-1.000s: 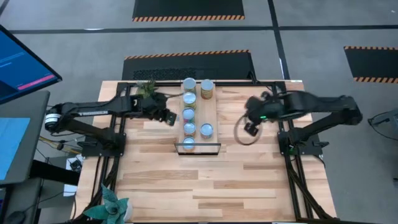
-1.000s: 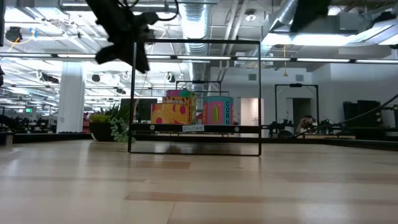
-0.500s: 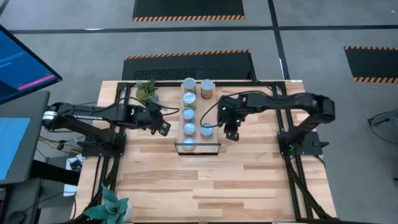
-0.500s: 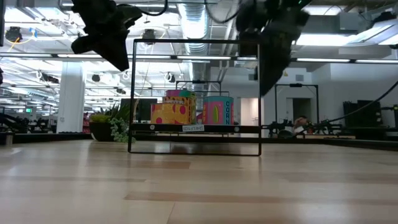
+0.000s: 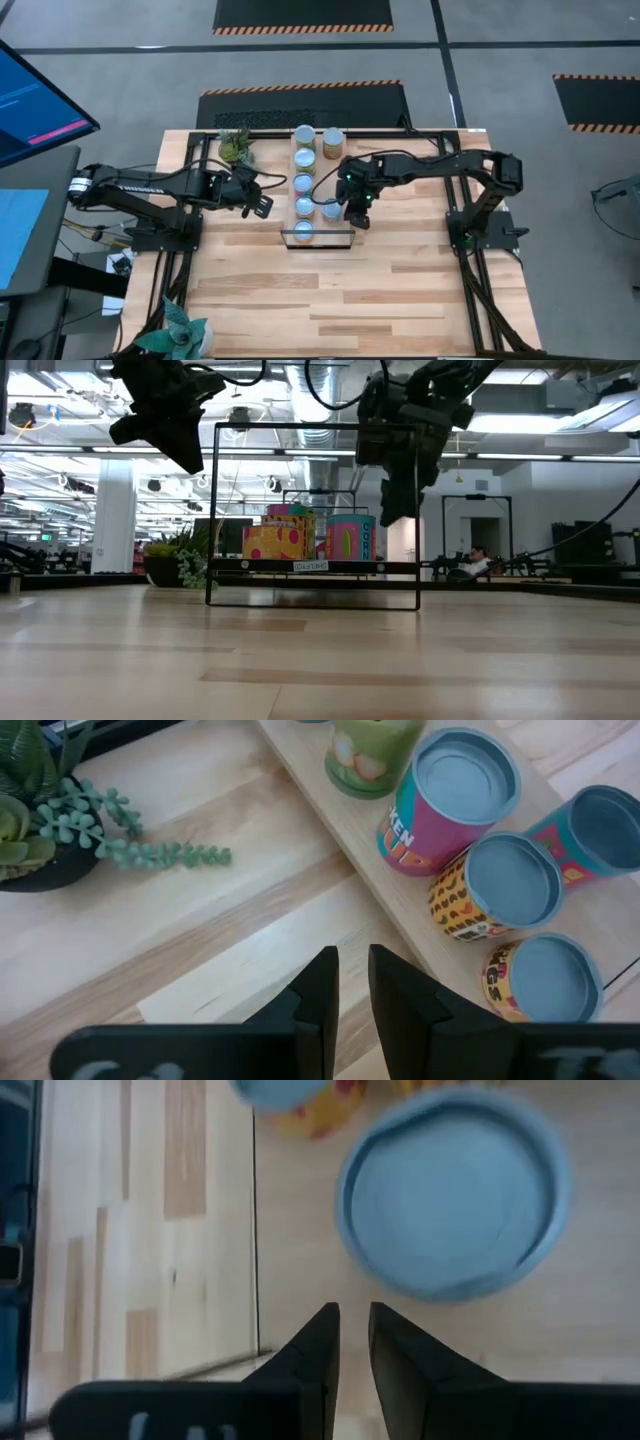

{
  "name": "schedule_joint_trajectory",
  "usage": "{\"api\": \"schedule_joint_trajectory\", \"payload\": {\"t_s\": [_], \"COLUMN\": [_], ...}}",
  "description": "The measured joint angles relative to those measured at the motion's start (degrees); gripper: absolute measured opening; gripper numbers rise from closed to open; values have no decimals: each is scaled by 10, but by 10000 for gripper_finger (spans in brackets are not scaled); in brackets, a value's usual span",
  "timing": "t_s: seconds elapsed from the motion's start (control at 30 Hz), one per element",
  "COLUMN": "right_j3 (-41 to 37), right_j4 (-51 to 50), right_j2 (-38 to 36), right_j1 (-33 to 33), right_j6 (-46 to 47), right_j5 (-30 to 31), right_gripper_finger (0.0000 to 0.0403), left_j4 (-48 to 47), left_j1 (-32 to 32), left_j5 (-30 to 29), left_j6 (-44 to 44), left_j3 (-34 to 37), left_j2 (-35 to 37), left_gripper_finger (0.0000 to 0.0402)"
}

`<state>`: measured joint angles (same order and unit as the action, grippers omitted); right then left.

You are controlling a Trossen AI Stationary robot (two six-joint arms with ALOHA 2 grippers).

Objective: Pick and place cans onto a shelf
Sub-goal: Adjust the cans on the shelf

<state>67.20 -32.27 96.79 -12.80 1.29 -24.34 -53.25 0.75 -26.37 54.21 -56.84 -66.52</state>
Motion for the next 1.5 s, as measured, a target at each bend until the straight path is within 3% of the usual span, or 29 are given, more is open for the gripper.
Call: {"api": "schedule_joint_trajectory", "payload": {"t_s": [0.83, 1.0, 1.1, 1.3, 1.5], "right_j3": [0, 33, 47, 48, 48], "right_j4": [24, -83, -138, -69, 17], "right_j2": [7, -13, -43, -71, -20], "right_j1": [-14, -33, -48, -100, -188], "right_j6": [18, 4, -16, -61, -59], "right_j5": [35, 35, 65, 192, 186], "right_gripper_finger": [82, 82, 82, 82, 82], "left_j4": [0, -4, -4, -9, -9], "left_j1": [0, 0, 0, 0, 0], "left_j5": [0, 18, 16, -22, -29], "left_j6": [0, -23, -29, -30, -29], "left_j3": [0, 0, 0, 1, 0], "left_j2": [0, 8, 19, 29, 27], "left_gripper_finger": [45, 45, 45, 45, 45]}}
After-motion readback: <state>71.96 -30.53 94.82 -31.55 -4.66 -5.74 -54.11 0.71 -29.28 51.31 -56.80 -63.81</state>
